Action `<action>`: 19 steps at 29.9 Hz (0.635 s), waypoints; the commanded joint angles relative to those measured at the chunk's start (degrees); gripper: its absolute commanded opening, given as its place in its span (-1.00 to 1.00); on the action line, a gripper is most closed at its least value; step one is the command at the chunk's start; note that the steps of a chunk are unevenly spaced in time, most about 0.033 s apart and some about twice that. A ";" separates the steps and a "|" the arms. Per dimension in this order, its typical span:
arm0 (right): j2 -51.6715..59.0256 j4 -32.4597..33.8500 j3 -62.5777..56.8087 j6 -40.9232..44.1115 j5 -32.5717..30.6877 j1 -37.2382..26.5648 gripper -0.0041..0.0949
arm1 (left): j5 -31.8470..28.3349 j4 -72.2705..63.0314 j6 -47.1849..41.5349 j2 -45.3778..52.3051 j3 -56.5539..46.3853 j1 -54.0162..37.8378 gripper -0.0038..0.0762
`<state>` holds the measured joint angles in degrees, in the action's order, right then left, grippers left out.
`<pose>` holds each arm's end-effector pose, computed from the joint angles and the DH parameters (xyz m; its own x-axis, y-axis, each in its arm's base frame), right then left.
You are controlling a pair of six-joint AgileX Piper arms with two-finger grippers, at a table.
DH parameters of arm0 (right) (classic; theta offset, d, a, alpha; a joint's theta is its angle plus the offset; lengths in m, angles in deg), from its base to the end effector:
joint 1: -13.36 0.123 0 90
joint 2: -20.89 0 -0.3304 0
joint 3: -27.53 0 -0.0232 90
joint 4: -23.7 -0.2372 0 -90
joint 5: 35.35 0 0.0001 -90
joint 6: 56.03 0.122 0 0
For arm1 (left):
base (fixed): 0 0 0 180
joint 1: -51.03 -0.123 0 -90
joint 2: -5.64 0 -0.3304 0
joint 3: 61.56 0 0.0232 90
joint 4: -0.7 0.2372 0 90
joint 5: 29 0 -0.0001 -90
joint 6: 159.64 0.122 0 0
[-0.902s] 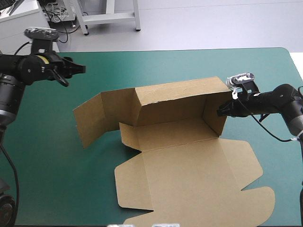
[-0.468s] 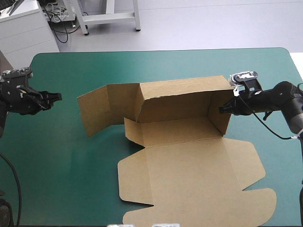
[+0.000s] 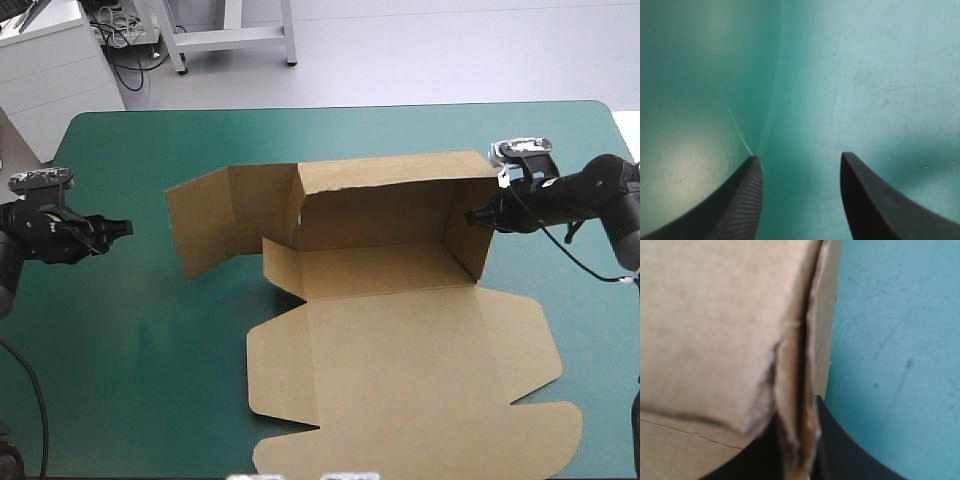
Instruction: Fold the box
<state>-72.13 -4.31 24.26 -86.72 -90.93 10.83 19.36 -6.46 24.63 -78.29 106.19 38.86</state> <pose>0.3162 0.0334 0.3541 -0.7874 -0.1878 -0.5871 -0.3623 0.9116 0.1944 0.2704 0.0467 0.3504 -0.7926 -0.1798 -0.5826 -0.1637 0.9832 -0.0808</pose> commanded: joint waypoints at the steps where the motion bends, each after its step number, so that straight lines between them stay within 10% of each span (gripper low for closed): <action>1: 0.31 1.11 8.86 7.38 -5.60 -0.15 -0.96 | -2.30 0.29 0.39 2.01 1.35 -0.21 -0.04; 5: -4.15 7.05 17.43 13.51 -15.88 -0.15 -0.96 | -1.85 0.29 0.51 2.01 1.35 -0.21 -0.04; 19: -14.62 14.19 22.31 15.57 -15.87 5.88 -0.94 | -0.97 0.29 0.74 2.01 1.35 -0.21 -0.04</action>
<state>-86.94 7.96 44.55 -69.96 -105.74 14.37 20.34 -5.60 25.44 -78.15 106.19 38.86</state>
